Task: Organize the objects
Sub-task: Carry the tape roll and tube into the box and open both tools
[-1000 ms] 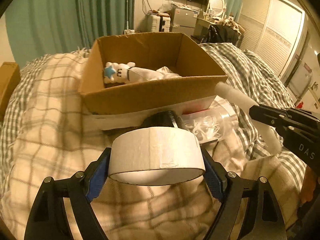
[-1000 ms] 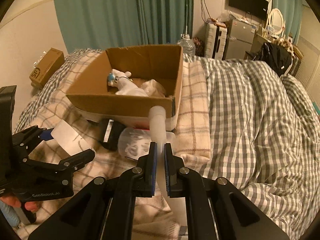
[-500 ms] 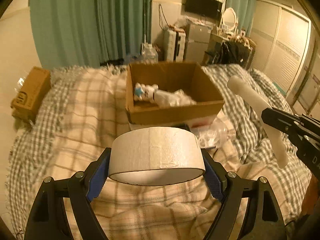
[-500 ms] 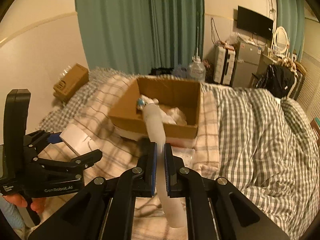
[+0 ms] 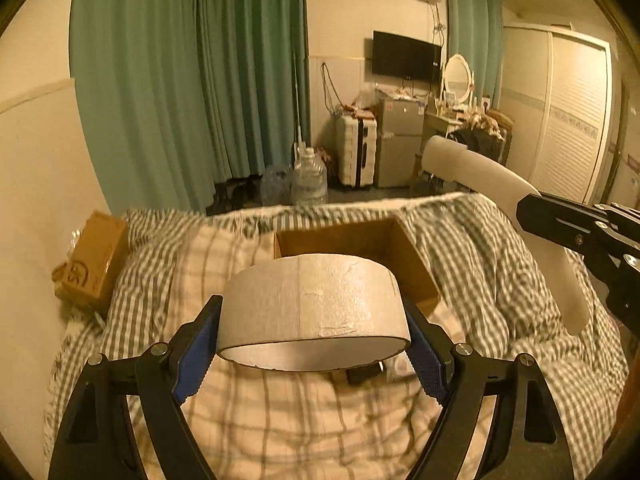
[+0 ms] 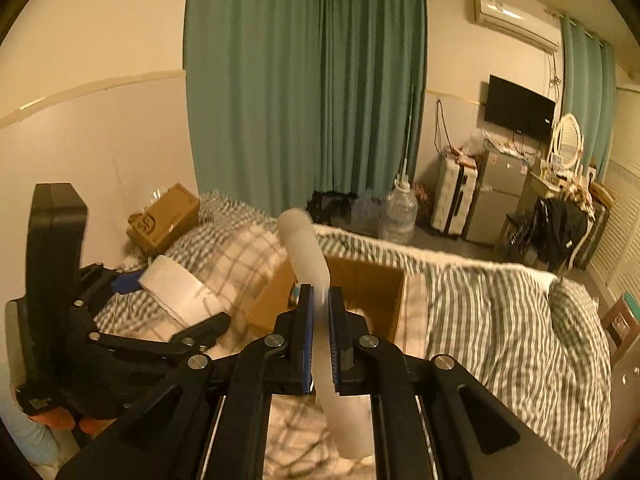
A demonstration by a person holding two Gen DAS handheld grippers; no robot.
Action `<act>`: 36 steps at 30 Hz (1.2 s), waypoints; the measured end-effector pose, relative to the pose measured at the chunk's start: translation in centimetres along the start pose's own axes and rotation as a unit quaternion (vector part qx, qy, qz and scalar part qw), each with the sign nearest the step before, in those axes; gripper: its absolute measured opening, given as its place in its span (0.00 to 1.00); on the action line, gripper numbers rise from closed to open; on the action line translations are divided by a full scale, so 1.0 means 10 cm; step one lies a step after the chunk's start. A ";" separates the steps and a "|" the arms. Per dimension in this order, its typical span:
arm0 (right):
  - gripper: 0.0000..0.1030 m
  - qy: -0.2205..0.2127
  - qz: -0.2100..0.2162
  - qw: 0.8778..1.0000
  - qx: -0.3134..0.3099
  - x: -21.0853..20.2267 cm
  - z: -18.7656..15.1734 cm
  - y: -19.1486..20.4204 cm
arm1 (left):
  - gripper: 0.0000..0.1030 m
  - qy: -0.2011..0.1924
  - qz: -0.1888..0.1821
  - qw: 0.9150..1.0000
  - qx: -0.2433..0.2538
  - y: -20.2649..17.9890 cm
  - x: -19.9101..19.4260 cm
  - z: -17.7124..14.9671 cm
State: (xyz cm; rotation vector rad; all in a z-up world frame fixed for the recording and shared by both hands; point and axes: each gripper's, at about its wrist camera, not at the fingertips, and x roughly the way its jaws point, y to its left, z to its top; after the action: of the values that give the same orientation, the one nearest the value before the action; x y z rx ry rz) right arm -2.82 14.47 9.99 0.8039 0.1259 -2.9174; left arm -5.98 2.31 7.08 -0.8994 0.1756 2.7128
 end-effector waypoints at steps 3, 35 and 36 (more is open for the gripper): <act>0.06 -0.007 -0.003 1.000 -0.007 0.05 0.16 -0.03 | 0.83 -0.008 -0.002 1.000 -0.001 0.02 0.09 0.17; 0.06 0.114 -0.006 0.991 0.070 2.51 -0.15 -0.97 | 0.83 0.067 0.001 0.998 -0.011 0.13 2.33 0.29; 0.07 0.118 -0.007 0.990 0.074 2.56 -0.20 -0.99 | 0.83 0.069 0.001 0.998 -0.010 0.12 2.36 0.26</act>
State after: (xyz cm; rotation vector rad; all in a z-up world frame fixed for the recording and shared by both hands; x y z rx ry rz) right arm -24.94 22.33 -4.37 1.1742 -0.0659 -2.8590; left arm -25.94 6.98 -4.96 -1.0934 0.1777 2.6587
